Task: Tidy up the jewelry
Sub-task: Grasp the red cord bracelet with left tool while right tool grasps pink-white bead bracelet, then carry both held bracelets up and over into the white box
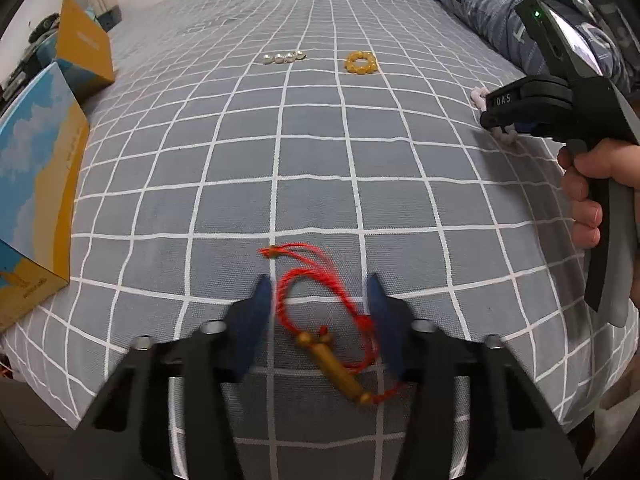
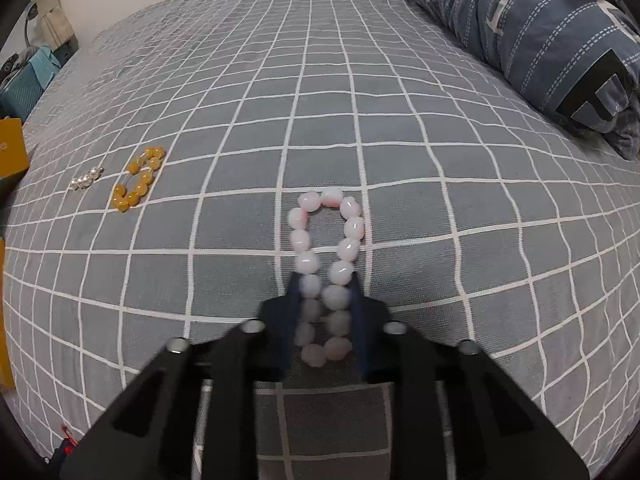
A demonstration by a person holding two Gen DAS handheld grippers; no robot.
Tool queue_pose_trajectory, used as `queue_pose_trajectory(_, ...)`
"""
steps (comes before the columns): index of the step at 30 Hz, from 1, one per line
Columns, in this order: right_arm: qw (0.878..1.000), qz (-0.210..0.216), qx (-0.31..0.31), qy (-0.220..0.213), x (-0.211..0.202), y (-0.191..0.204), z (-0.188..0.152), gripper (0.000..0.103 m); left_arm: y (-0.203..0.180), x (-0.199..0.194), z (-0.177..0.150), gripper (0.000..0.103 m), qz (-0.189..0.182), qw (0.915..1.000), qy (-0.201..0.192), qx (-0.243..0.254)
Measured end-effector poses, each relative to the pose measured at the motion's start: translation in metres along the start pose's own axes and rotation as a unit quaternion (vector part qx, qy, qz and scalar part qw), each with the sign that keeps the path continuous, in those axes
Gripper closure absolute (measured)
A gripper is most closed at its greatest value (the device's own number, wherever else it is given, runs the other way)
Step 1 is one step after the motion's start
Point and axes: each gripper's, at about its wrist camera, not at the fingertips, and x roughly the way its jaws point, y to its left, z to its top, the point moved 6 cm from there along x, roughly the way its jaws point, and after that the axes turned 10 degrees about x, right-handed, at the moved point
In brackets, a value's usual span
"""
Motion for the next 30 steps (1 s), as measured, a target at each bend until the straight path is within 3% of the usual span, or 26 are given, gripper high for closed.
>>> queue_pose_trajectory(2, 1.000, 0.001, -0.001, 0.001, 0.000, 0.000, 0.000, 0.092, 0.001, 0.000, 0.002, 0.085, -0.009, 1.0000, 0.005, -0.001)
queue_pose_trajectory(7, 1.000, 0.004, 0.007, -0.004, -0.001, -0.001, 0.003, 0.092, 0.003, -0.001, 0.005, 0.096, -0.017, 0.9998, 0.009, 0.000)
queue_pose_trajectory(30, 0.999, 0.010, 0.031, -0.042, -0.036, -0.004, 0.008, 0.092, 0.017, -0.032, 0.021, 0.098, -0.042, 0.9986, -0.030, 0.007)
